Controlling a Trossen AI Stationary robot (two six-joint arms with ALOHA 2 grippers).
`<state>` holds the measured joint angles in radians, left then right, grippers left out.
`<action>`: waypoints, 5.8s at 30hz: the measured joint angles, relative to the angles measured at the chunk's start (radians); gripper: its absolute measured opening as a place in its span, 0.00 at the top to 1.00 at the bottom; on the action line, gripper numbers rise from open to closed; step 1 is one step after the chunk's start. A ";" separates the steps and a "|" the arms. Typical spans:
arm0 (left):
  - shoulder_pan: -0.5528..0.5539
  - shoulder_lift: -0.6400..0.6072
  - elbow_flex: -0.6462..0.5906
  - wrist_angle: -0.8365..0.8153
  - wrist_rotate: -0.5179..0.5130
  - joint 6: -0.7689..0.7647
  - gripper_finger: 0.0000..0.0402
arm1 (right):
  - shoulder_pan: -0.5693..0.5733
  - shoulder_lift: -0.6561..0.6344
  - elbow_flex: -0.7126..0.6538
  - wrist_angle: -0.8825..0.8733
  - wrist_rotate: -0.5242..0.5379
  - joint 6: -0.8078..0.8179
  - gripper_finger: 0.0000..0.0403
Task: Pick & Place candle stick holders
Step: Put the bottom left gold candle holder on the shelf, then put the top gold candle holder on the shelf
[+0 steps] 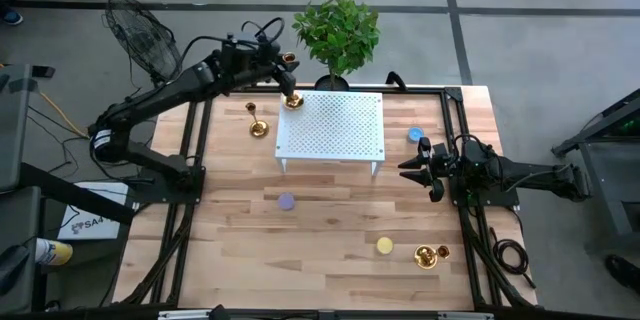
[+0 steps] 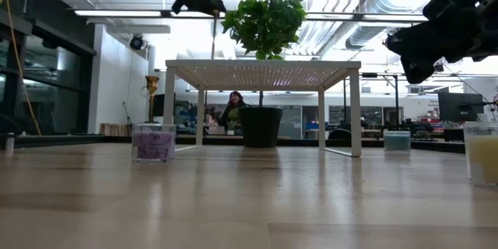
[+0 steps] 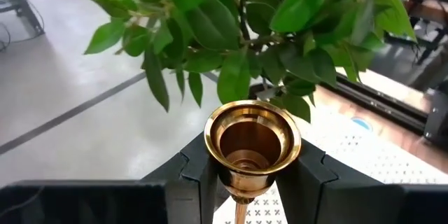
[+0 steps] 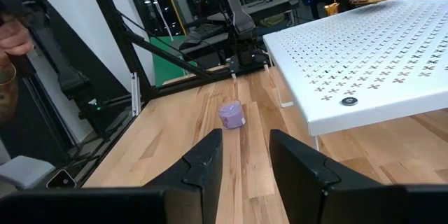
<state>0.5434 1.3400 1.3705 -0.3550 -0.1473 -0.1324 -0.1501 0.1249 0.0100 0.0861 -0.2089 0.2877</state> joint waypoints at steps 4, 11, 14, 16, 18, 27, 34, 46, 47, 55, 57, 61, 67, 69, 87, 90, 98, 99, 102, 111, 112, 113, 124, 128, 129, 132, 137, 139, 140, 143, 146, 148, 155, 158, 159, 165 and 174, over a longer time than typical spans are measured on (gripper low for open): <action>0.000 0.000 0.000 0.000 -0.009 -0.031 0.72 | 0.000 0.000 0.000 0.000 0.000 0.000 0.72; -0.015 0.036 0.000 0.014 -0.059 -0.056 0.72 | 0.000 0.000 0.000 0.000 0.000 0.000 0.72; -0.030 0.047 0.000 0.029 -0.097 -0.052 0.72 | 0.000 0.000 0.000 0.000 0.000 0.000 0.72; -0.042 0.052 0.000 0.043 -0.110 -0.049 0.72 | 0.000 0.000 0.000 0.000 0.000 0.000 0.72; -0.043 0.052 0.000 0.051 -0.123 -0.055 0.72 | 0.000 0.000 0.000 0.000 0.000 0.000 0.72; -0.054 0.053 -0.001 0.056 -0.168 -0.083 0.72 | 0.000 0.000 0.000 0.000 0.000 0.000 0.72; -0.072 0.052 -0.015 0.064 -0.171 -0.082 0.72 | 0.000 0.000 0.000 0.000 0.000 0.000 0.72; -0.075 0.051 -0.022 0.065 -0.157 -0.081 0.72 | 0.000 0.000 0.000 0.000 -0.003 0.000 0.72; -0.075 0.051 -0.022 0.064 -0.155 -0.082 0.72 | 0.000 0.000 0.000 0.000 -0.003 0.000 0.72; -0.074 0.051 -0.025 0.022 -0.121 -0.084 0.68 | 0.000 0.000 0.000 0.000 -0.003 0.000 0.72; -0.075 0.058 -0.028 0.015 -0.099 -0.086 0.64 | 0.000 0.000 0.000 0.000 -0.003 0.000 0.72; -0.075 0.052 -0.026 0.015 -0.087 -0.086 0.54 | 0.000 0.000 0.000 0.000 -0.003 0.000 0.72; -0.075 0.043 -0.026 0.008 -0.087 -0.082 0.40 | 0.000 0.000 0.000 0.000 -0.003 0.000 0.72; -0.075 0.033 -0.026 0.008 -0.088 -0.077 0.37 | 0.000 0.000 0.000 0.000 -0.003 0.000 0.72; -0.074 -0.041 -0.024 -0.081 -0.070 -0.030 0.32 | 0.000 0.000 0.000 0.000 -0.003 0.000 0.72; -0.074 -0.041 -0.024 -0.086 -0.067 -0.029 0.32 | 0.000 0.000 0.000 0.000 -0.003 0.000 0.72; -0.073 -0.063 -0.024 -0.126 -0.076 -0.018 0.32 | 0.000 0.000 0.000 0.000 -0.003 0.000 0.72; -0.073 -0.071 -0.024 -0.130 -0.077 -0.013 0.32 | 0.000 0.000 0.000 0.000 -0.003 0.000 0.72; -0.073 -0.094 -0.024 -0.148 -0.079 -0.007 0.32 | 0.000 0.000 0.000 0.000 -0.003 0.000 0.72; -0.073 -0.175 -0.023 -0.279 -0.090 -0.007 0.33 | 0.000 0.000 0.000 0.000 -0.003 0.000 0.72; -0.073 -0.185 -0.023 -0.299 -0.098 -0.009 0.33 | 0.000 0.000 0.000 0.000 -0.003 0.000 0.72; -0.073 -0.195 -0.023 -0.324 -0.108 -0.012 0.33 | 0.000 0.000 0.000 0.000 -0.003 0.000 0.72; -0.072 -0.205 -0.023 -0.593 -0.293 -0.137 0.33 | 0.000 0.000 0.000 0.000 -0.003 0.000 0.72; -0.072 -0.185 -0.023 -0.644 -0.321 -0.181 0.33 | 0.000 0.000 0.000 0.000 -0.003 0.000 0.72; -0.072 -0.179 -0.023 -0.652 -0.328 -0.187 0.33 | 0.000 0.000 0.000 0.000 -0.003 0.000 0.72; -0.072 -0.164 -0.023 -0.667 -0.335 -0.209 0.33 | 0.000 0.000 0.000 0.000 -0.003 0.000 0.72; -0.012 -0.127 -0.023 -0.686 -0.266 -0.217 0.33 | 0.000 0.000 0.000 0.000 -0.003 0.000 0.72; 0.030 -0.106 -0.023 -0.687 -0.222 -0.215 0.33 | 0.000 0.000 0.000 0.000 -0.003 0.000 0.72; 0.053 -0.093 -0.023 -0.687 -0.205 -0.207 0.33 | 0.000 0.000 0.000 0.000 -0.003 0.000 0.72; 0.108 -0.073 -0.024 -0.679 -0.161 -0.162 0.33 | 0.000 0.000 0.000 0.000 -0.003 0.000 0.72; 0.132 -0.064 -0.024 -0.666 -0.126 -0.120 0.33 | 0.000 0.000 0.000 0.000 -0.003 0.000 0.72; 0.137 -0.065 -0.024 -0.666 -0.124 -0.102 0.33 | 0.000 0.000 0.000 0.000 -0.003 0.000 0.72; 0.135 -0.091 -0.031 -0.699 -0.093 -0.074 0.33 | 0.000 0.000 0.000 0.000 -0.003 0.000 0.72; 0.112 -0.138 -0.116 -0.656 -0.099 -0.074 0.33 | 0.000 0.000 0.000 0.000 -0.003 0.000 0.72; 0.108 -0.163 -0.156 -0.633 -0.102 -0.075 0.33 | 0.000 0.000 0.000 0.000 -0.003 0.000 0.72; 0.073 -0.402 -0.438 -0.427 -0.075 -0.131 0.33 | 0.000 0.000 0.000 0.000 -0.003 0.000 0.72; -0.075 -0.823 -0.751 -0.343 -0.249 -0.251 0.33 | 0.000 0.000 0.000 0.000 -0.003 0.000 0.72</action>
<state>0.4683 0.5168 0.6197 -0.6981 -0.3959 -0.3834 -0.1497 0.1249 0.0101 0.0864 -0.2120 0.2878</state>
